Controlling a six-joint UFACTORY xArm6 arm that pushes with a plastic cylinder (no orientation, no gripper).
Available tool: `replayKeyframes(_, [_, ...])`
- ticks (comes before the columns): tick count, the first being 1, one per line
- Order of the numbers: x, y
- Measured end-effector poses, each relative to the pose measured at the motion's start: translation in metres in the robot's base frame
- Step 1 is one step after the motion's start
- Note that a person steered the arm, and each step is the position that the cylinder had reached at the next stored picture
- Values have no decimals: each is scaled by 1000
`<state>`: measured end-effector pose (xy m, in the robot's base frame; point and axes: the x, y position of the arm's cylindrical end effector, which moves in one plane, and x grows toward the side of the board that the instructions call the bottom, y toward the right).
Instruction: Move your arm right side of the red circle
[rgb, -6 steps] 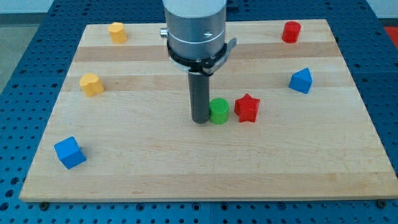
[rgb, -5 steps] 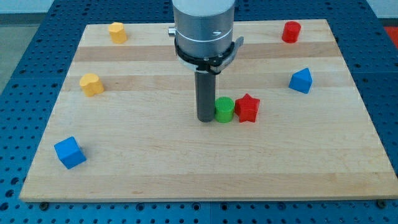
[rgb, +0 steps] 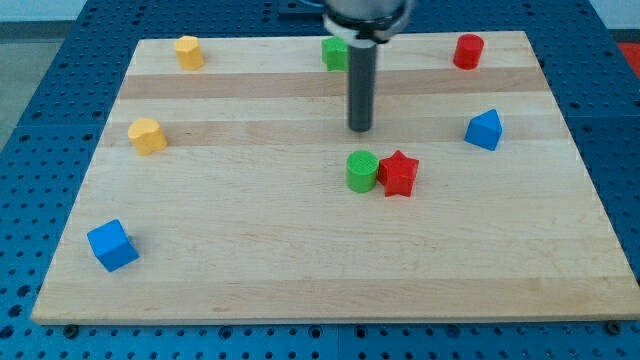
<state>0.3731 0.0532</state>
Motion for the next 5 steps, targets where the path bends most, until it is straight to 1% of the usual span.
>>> replayKeyframes(3, [-73,117])
replayKeyframes(4, [-80,159])
replayKeyframes(5, [-102,195])
